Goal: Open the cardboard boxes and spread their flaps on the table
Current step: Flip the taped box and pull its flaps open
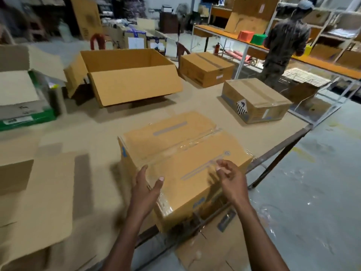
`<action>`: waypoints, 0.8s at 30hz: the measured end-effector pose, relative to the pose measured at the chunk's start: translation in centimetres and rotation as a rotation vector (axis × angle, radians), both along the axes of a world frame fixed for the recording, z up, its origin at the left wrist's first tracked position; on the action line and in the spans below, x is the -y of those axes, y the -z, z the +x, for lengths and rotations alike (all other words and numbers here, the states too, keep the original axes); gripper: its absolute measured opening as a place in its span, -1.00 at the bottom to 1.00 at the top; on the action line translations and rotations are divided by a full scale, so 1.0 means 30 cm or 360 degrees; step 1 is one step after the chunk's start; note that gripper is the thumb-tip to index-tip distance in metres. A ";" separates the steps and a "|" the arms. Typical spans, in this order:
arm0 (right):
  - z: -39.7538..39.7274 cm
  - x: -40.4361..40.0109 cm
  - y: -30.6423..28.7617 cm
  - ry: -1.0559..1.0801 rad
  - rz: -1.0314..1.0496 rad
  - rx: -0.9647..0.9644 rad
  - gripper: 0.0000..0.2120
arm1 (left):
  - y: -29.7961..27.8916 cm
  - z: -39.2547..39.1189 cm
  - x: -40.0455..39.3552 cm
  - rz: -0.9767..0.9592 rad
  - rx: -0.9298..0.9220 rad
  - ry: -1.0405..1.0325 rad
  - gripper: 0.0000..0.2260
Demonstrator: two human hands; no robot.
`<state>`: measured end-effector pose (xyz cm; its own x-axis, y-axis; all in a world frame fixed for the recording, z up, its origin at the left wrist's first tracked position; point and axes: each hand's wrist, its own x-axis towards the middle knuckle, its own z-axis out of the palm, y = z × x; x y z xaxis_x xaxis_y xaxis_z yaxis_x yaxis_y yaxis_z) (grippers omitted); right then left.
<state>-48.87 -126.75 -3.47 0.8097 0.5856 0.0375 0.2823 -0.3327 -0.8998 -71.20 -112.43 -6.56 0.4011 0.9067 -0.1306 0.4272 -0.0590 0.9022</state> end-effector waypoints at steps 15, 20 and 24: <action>0.654 -0.355 0.060 -0.0538 -0.1049 0.0435 -0.28 | 0.032 0.154 -0.057 -0.0022 -0.0262 -0.0448 -0.25; 0.785 -0.427 0.033 -0.0776 -0.0931 -0.0004 -0.15 | 0.012 0.181 -0.136 -0.0053 -0.0308 -0.0528 -0.28; 0.847 -0.439 0.053 -0.0870 -0.0773 -0.0290 -0.18 | 0.004 0.207 -0.162 -0.0130 -0.0207 -0.0608 -0.27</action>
<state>-23.45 -113.59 -5.07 0.3674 0.8226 -0.4340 0.3821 -0.5589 -0.7359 -64.99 -107.57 -6.67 0.0130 0.9717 -0.2358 0.5153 0.1956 0.8344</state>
